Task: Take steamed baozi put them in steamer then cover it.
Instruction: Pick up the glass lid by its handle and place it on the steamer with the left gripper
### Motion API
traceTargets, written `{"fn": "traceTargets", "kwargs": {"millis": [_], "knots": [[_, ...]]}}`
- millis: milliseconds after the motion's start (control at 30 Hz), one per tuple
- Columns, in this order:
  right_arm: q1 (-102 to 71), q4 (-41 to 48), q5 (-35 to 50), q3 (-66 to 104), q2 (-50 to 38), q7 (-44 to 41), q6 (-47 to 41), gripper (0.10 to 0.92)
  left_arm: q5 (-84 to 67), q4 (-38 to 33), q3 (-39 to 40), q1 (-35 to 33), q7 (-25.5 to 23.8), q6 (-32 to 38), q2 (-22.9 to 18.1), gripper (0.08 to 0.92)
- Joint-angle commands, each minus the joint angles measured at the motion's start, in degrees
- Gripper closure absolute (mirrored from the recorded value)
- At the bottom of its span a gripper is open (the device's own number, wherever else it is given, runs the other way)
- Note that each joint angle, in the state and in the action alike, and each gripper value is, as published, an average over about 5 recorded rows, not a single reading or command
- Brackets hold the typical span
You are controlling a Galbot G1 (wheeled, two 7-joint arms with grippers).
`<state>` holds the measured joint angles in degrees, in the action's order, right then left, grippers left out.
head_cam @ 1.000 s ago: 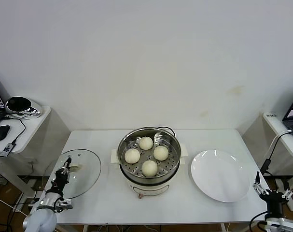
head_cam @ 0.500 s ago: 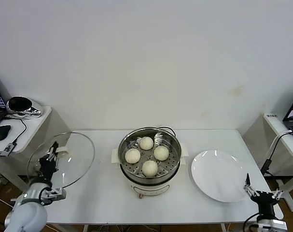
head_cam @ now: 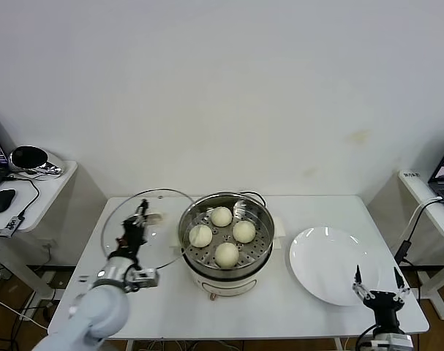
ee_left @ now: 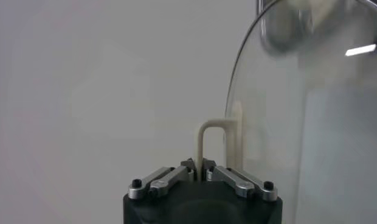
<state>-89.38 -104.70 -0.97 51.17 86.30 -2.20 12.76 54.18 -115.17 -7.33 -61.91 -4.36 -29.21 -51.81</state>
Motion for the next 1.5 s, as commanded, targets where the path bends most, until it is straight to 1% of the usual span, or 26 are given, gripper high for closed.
{"fn": "traceTargets", "kwargs": {"millis": [33,300,400,967,1500], "knots": [[0.52,1.6,-4.3,-1.44,0.94,0.04,0.56,0.203,7.97,1.58,18.33,15.5,-9.28,-8.61,-7.25,0.862],[0.89,2.64,-5.43,-2.4,1.28,0.07,0.97,0.203,14.97,5.53,21.25,17.56,-12.21,-9.43,-13.92,0.862],[1.0,2.88,-5.42,-2.7,1.37,0.05,0.93,0.203,16.21,6.6,21.73,17.86,-12.51,-9.27,-15.23,0.862],[0.91,3.48,-5.28,-2.91,1.42,0.09,0.92,0.203,17.0,8.71,23.64,17.34,-11.54,-8.37,-17.46,0.862],[0.69,3.7,-5.41,-3.22,1.44,0.13,0.92,0.203,17.46,10.83,23.76,16.48,-10.44,-7.4,-18.45,0.862]]}}
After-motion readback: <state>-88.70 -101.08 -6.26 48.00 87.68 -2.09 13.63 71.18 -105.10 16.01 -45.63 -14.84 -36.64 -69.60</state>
